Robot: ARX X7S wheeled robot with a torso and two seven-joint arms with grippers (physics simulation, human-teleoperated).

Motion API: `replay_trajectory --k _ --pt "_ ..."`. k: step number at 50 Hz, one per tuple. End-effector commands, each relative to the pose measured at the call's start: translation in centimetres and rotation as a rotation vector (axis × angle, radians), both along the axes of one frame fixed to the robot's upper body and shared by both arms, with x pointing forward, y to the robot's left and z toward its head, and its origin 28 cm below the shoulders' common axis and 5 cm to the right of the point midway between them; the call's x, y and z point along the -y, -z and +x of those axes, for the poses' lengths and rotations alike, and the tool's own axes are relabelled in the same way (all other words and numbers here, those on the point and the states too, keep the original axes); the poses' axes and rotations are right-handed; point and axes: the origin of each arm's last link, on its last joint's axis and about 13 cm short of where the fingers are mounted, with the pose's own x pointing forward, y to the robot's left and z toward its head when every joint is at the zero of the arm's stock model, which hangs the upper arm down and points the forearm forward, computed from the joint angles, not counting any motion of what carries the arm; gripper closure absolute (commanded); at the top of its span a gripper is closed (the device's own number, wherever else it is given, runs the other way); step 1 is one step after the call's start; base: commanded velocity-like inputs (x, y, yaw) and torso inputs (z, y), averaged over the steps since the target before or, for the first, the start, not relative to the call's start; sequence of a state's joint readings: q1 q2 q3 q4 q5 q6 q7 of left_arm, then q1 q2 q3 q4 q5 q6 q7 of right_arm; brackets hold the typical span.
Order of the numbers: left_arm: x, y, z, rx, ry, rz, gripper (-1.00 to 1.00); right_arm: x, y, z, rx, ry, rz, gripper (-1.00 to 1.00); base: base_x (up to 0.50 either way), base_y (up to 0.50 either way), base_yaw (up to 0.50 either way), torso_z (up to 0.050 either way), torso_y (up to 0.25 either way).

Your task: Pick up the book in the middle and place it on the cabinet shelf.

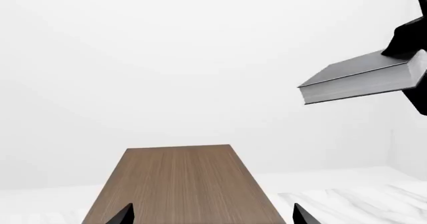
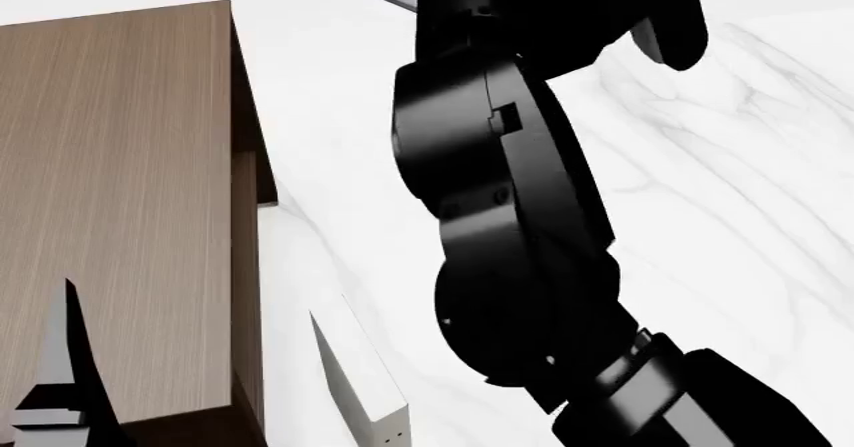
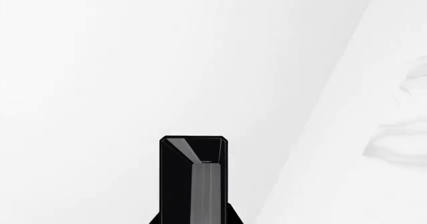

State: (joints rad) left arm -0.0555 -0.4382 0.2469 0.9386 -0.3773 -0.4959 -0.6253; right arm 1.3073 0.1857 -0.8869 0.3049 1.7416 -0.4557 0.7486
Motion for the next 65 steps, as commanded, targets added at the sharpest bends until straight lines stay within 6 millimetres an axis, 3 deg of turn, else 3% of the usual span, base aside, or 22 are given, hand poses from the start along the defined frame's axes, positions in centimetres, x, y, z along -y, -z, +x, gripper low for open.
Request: replay_trajectory --k 1,15,31,65 --pt "0.0 0.1 0.0 -0.001 0.000 0.002 -1.00 -1.1 -2.8 -3.2 0.183 -0.355 0.026 1.00 0.00 0.00 0.00 0.000 0.000" --pt "0.1 0.0 -0.1 -0.002 0.001 0.003 -1.00 -2.5 -1.7 -4.6 0.060 -0.637 0.000 1.00 0.00 0.00 0.00 0.000 0.001" --pt "0.1 -0.1 -0.1 -0.002 0.000 0.003 -1.00 -4.7 -1.4 -5.5 0.054 -0.713 -0.075 1.00 0.00 0.00 0.00 0.000 0.002" --pt "-0.3 -0.3 -0.2 0.003 -0.011 -0.007 -1.00 -7.6 3.5 -5.5 -0.058 -0.780 -0.174 1.00 0.00 0.00 0.00 0.000 0.001"
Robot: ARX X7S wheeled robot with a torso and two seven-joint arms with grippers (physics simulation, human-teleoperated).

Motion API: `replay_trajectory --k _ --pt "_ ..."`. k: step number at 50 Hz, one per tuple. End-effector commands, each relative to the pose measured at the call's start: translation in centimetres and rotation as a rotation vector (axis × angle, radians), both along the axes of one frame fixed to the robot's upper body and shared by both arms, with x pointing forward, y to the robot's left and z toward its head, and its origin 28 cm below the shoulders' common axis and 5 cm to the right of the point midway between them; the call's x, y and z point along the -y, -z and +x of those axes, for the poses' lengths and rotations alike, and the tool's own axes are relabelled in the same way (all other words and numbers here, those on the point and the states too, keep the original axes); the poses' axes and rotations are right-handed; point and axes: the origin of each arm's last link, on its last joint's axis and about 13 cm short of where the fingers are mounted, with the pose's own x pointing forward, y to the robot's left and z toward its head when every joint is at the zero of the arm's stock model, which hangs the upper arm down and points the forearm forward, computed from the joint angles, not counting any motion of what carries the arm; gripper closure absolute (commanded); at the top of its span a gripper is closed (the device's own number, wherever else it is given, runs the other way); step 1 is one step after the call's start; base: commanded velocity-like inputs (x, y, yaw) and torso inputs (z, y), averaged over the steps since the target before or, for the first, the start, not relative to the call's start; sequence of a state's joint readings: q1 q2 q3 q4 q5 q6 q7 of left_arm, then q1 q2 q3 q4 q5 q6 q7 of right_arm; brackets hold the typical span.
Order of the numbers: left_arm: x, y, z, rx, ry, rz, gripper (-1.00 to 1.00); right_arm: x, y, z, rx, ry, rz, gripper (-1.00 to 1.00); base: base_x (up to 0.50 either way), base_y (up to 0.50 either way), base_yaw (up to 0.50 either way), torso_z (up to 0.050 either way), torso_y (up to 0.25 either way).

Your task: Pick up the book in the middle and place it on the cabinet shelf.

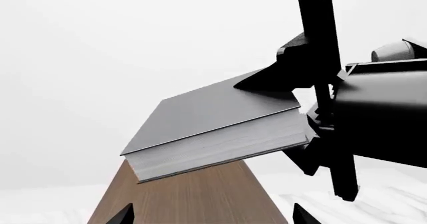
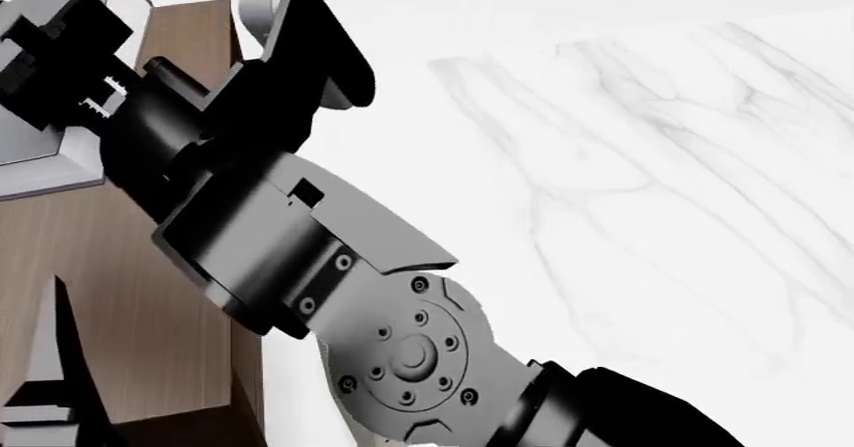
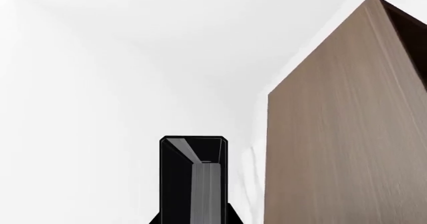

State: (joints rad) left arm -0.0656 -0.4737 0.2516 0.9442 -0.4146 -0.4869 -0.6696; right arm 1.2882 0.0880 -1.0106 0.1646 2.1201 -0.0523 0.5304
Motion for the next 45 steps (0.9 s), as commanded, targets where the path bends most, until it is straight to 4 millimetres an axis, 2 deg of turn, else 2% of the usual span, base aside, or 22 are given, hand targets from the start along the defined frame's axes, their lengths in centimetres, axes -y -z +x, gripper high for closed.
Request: replay_trajectory --k 1,29,45 --pt "-0.1 -0.1 -0.1 0.001 -0.002 -0.002 -1.00 -0.5 0.7 -0.1 0.050 -0.011 -0.028 1.00 0.00 0.00 0.00 0.000 0.000" --pt "-0.1 0.0 0.0 0.000 -0.002 -0.001 -1.00 -1.3 3.8 0.2 0.003 -0.003 -0.091 1.00 0.00 0.00 0.00 0.001 0.001" --pt "-0.1 0.0 -0.1 0.001 -0.005 -0.004 -1.00 -1.4 4.9 0.5 -0.022 0.020 -0.121 1.00 0.00 0.00 0.00 0.000 0.001"
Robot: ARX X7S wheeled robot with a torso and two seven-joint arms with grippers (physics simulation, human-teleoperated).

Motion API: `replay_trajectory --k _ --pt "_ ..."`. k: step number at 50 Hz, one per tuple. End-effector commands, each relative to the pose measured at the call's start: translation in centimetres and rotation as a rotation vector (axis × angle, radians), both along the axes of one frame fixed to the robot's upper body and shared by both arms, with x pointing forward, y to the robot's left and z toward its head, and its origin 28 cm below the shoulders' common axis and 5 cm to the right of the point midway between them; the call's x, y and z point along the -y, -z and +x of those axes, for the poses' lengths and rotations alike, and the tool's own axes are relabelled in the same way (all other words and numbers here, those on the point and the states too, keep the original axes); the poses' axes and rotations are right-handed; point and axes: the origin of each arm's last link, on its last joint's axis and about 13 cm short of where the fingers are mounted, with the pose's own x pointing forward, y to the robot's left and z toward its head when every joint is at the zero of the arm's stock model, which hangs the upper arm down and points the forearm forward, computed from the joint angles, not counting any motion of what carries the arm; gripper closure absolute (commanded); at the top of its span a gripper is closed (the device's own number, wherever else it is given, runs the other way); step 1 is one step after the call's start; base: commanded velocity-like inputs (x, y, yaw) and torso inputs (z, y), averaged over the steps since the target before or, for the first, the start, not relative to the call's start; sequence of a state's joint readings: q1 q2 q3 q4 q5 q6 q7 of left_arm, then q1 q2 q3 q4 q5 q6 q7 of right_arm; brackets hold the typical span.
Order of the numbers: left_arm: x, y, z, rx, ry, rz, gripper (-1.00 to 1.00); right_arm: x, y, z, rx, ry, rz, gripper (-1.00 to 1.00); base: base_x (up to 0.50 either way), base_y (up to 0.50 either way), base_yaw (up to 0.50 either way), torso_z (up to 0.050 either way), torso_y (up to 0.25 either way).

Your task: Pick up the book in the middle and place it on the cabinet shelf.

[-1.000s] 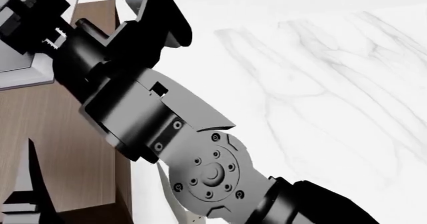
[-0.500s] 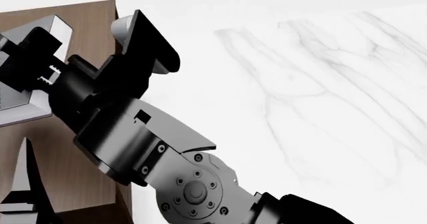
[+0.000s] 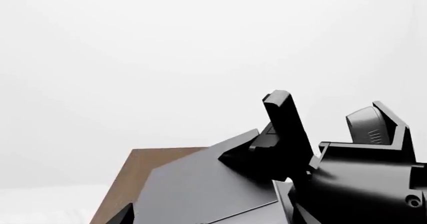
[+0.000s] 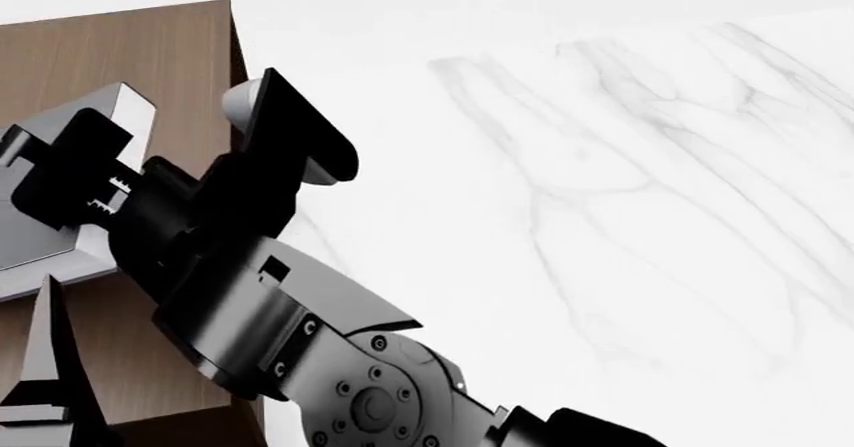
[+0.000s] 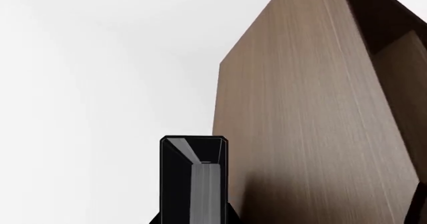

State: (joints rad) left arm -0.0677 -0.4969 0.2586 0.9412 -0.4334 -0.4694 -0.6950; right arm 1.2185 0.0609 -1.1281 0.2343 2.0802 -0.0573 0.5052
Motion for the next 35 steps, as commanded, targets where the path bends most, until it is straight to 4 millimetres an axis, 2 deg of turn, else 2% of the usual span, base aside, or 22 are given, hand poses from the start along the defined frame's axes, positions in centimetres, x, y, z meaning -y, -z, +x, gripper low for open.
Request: replay_trajectory --k 1,21,22,35 --pt "0.0 0.0 0.0 0.000 -0.001 -0.001 -1.00 0.0 0.2 0.3 0.043 0.015 -0.006 1.00 0.00 0.00 0.00 0.000 0.000" --pt "0.0 -0.1 -0.1 0.002 -0.001 -0.003 -1.00 0.1 0.4 0.3 0.049 0.011 -0.022 1.00 0.00 0.00 0.00 0.000 0.000" --pt "0.0 -0.1 -0.1 0.003 -0.002 -0.003 -1.00 0.1 0.4 0.3 0.058 0.005 -0.024 -1.00 0.00 0.00 0.00 0.000 0.000" --pt "0.0 0.0 0.0 0.001 0.000 -0.002 -1.00 0.8 -0.1 1.2 0.056 0.034 -0.032 -1.00 0.00 0.00 0.00 0.000 0.000"
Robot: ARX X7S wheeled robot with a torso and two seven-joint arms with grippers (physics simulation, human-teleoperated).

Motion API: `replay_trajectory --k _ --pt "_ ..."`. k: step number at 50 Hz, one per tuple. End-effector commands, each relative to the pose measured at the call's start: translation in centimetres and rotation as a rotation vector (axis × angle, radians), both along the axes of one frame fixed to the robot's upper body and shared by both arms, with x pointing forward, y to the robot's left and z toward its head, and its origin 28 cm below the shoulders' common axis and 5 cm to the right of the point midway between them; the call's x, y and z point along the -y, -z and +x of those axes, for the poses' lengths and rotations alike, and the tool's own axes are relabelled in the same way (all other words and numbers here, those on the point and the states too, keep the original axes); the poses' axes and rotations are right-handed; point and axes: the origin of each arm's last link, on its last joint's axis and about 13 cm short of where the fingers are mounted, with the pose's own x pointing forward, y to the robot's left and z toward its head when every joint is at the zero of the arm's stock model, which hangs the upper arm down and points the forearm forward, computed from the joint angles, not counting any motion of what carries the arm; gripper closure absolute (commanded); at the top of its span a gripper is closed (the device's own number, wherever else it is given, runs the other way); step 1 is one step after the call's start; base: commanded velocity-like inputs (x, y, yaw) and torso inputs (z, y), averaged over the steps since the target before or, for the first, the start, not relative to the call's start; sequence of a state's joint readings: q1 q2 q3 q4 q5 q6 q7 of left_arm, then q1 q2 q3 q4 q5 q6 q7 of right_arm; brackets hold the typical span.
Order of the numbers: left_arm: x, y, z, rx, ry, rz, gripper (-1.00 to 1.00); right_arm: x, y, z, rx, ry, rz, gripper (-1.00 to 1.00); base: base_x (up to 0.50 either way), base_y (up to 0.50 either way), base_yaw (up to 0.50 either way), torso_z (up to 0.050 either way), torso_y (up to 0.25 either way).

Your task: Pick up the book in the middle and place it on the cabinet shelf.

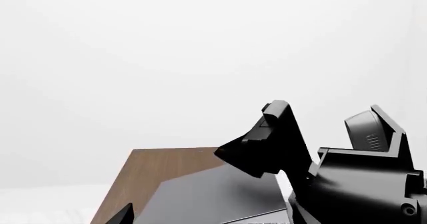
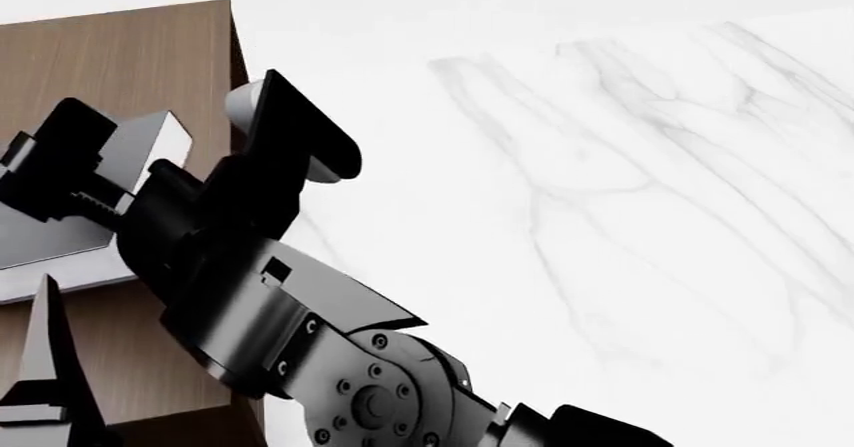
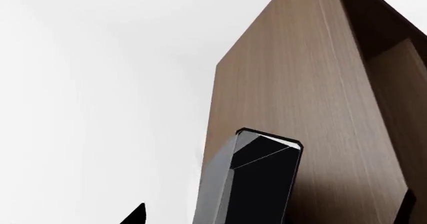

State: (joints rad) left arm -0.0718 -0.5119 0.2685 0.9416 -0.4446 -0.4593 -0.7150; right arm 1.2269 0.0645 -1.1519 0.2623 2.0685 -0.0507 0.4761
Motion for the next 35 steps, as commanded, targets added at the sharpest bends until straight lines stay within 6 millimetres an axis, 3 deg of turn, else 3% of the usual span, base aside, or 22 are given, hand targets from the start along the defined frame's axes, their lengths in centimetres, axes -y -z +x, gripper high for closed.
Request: replay_trajectory --k 1,11,18,35 --pt "0.0 0.0 0.0 0.000 0.002 0.001 -1.00 0.8 -0.5 0.9 0.035 0.036 -0.011 -1.00 0.00 0.00 0.00 0.000 0.000" --pt "0.0 0.1 0.1 -0.001 0.001 0.001 -1.00 2.4 -1.1 1.5 0.040 0.085 -0.005 -1.00 0.00 0.00 0.00 0.000 0.000" --pt "0.1 0.1 0.1 -0.002 0.001 0.004 -1.00 4.6 -0.7 2.1 0.025 0.169 0.031 -1.00 0.00 0.00 0.00 0.001 0.000" --pt "0.0 0.0 0.0 -0.001 -0.002 0.008 -1.00 6.5 0.2 2.5 0.017 0.262 0.009 -1.00 0.00 0.00 0.00 0.000 0.000"
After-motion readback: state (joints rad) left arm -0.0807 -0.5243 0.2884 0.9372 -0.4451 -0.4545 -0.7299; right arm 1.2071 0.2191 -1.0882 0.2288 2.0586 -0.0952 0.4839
